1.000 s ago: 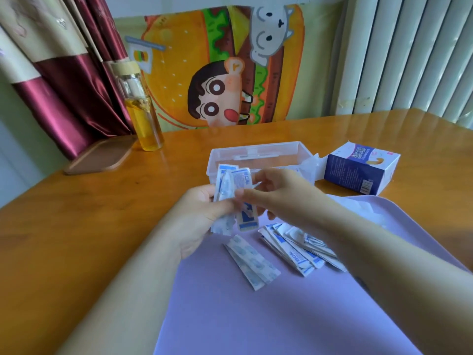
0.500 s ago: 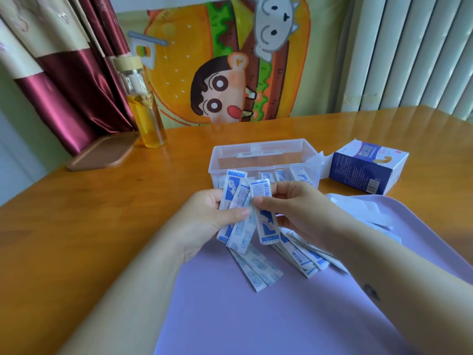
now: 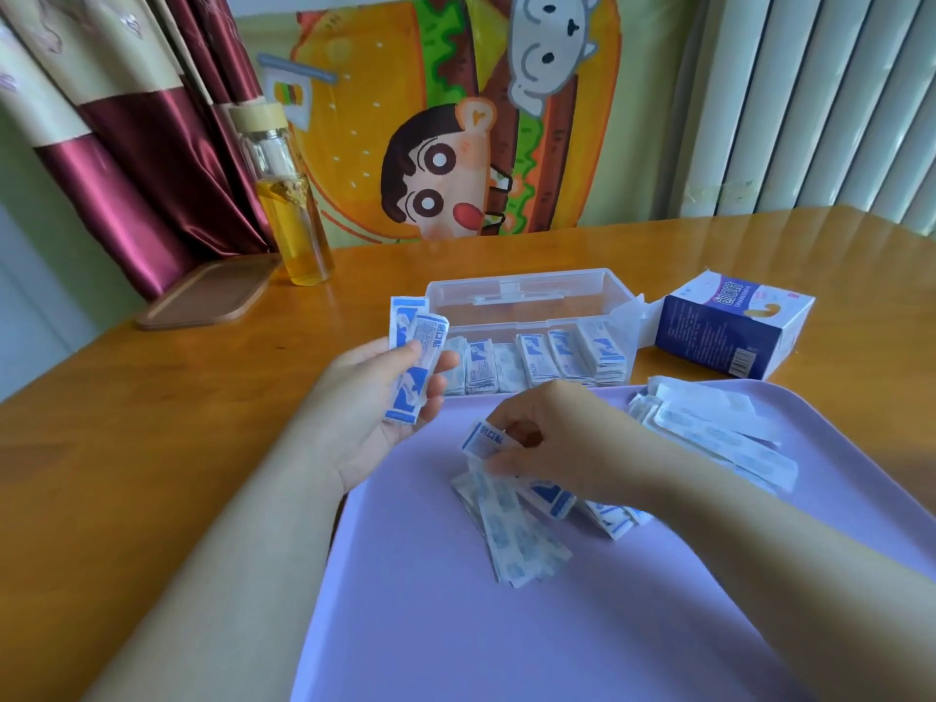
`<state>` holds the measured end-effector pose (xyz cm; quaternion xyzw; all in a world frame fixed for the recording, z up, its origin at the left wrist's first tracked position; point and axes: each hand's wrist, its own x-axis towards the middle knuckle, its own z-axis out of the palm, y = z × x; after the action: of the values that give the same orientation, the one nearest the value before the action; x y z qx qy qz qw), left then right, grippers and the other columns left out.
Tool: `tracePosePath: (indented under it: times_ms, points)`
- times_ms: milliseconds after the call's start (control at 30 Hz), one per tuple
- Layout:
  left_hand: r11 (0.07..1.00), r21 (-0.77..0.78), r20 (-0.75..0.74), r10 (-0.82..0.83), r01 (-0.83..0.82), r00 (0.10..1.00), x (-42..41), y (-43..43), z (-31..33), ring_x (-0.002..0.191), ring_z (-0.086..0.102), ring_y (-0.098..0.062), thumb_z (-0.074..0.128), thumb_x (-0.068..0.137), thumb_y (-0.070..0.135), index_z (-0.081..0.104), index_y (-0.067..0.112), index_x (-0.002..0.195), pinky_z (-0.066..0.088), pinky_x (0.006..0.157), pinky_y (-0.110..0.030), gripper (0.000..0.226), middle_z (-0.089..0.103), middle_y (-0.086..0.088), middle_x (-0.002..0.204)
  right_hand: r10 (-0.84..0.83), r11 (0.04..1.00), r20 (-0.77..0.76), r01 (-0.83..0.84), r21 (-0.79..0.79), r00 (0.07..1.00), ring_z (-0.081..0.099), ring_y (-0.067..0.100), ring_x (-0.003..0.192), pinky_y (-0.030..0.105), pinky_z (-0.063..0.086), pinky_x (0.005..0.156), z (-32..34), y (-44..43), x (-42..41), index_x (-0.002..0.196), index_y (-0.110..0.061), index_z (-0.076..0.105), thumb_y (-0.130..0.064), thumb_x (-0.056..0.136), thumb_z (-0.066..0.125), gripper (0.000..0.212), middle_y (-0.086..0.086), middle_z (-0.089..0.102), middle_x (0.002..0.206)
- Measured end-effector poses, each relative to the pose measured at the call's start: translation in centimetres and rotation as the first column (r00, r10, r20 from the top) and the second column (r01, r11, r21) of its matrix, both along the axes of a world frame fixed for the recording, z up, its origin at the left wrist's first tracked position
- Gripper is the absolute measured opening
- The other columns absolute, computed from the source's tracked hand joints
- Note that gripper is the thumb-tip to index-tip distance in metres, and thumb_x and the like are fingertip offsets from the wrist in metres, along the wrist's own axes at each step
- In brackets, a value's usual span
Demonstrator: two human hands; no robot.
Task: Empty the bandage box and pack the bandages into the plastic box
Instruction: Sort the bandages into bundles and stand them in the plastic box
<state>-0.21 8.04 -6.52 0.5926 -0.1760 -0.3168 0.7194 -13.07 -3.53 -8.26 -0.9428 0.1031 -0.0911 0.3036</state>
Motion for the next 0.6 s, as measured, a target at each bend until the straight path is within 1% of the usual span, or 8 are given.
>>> tracePosePath:
  times_ms: [100,167,233,300,400,433,500,600]
  points:
    - [0.999,-0.003,-0.072,-0.032,0.032,0.997,-0.4,-0.2,-0.2,0.052,0.055,-0.007,0.047,0.097,0.011,0.065,0.016,0.096,0.051,0.048,-0.019,0.018,0.070,0.000,0.067,-0.038,0.996,0.059,0.042,-0.076,0.998,0.041,0.008,0.053,0.012,0.035,0.053,-0.2,0.1,0.1,0.098,-0.016,0.068,-0.021,0.084,0.067,0.015,-0.010,0.049,0.064]
    - [0.996,-0.029,-0.113,-0.083,0.080,0.990,-0.5,-0.3,-0.3,0.053,0.051,-0.006,0.048,0.096,0.011,0.068,0.018,0.096,0.051,0.053,-0.020,0.022,0.065,0.002,0.068,-0.087,0.994,0.068,0.091,-0.055,0.994,0.048,0.000,0.055,0.008,0.037,0.052,0.0,-0.2,0.0,0.107,-0.025,0.065,-0.024,0.083,0.068,0.024,-0.018,0.047,0.070]
    - [0.991,-0.052,-0.157,-0.132,0.125,0.979,-0.5,-0.4,-0.5,0.051,0.044,-0.005,0.048,0.095,0.014,0.070,0.020,0.097,0.049,0.062,-0.025,0.024,0.055,0.005,0.066,-0.161,0.985,0.158,0.148,0.094,0.974,0.050,-0.002,0.051,0.007,0.037,0.050,0.5,-0.5,-0.2,0.114,-0.028,0.059,-0.020,0.081,0.071,0.036,-0.017,0.048,0.069]
    - [0.986,-0.062,-0.216,-0.166,0.156,0.962,-0.7,-0.5,-0.6,0.048,0.039,-0.005,0.047,0.095,0.018,0.070,0.020,0.098,0.046,0.065,-0.027,0.023,0.046,0.006,0.063,-0.268,0.930,0.285,0.171,0.326,0.920,0.048,-0.001,0.050,0.008,0.039,0.051,1.0,-1.0,-0.3,0.122,-0.032,0.051,-0.018,0.080,0.072,0.050,-0.011,0.051,0.064]
    - [0.967,-0.087,-0.330,-0.256,0.241,0.909,-2.1,-0.8,-0.3,0.047,0.044,-0.007,0.046,0.095,0.027,0.069,0.016,0.093,0.052,0.055,-0.025,0.026,0.044,0.003,0.061,-0.303,0.844,0.367,0.069,0.532,0.879,0.044,0.005,0.056,0.016,0.040,0.057,1.3,-0.7,-0.3,0.125,-0.034,0.047,-0.020,0.081,0.071,0.052,-0.007,0.044,0.058]
    - [0.954,-0.085,-0.357,-0.297,0.286,0.886,-2.8,-0.9,-0.3,0.051,0.051,-0.010,0.043,0.096,0.030,0.069,0.014,0.092,0.053,0.055,-0.027,0.030,0.051,0.000,0.063,-0.298,0.826,0.366,0.046,0.562,0.882,0.045,0.008,0.057,0.020,0.040,0.058,1.3,-0.3,-0.3,0.123,-0.033,0.049,-0.021,0.082,0.070,0.048,-0.004,0.043,0.059]
    - [0.925,-0.084,-0.384,-0.374,0.372,0.844,-3.7,-1.3,-0.5,0.068,0.064,-0.019,0.040,0.096,0.033,0.070,0.010,0.095,0.058,0.065,-0.035,0.038,0.066,-0.008,0.079,-0.322,0.813,0.326,0.084,0.576,0.889,0.048,0.012,0.057,0.027,0.043,0.057,1.0,0.2,0.0,0.119,-0.032,0.051,-0.025,0.082,0.070,0.042,0.004,0.045,0.063]
    - [0.876,-0.155,-0.448,-0.475,0.457,0.758,-4.3,-1.5,-1.0,0.094,0.065,-0.030,0.041,0.092,0.040,0.067,0.008,0.113,0.054,0.081,-0.046,0.047,0.066,-0.015,0.109,-0.381,0.857,0.291,0.216,0.469,0.878,0.055,0.010,0.056,0.030,0.052,0.055,0.5,0.3,0.2,0.111,-0.033,0.054,-0.034,0.077,0.073,0.039,-0.003,0.051,0.064]
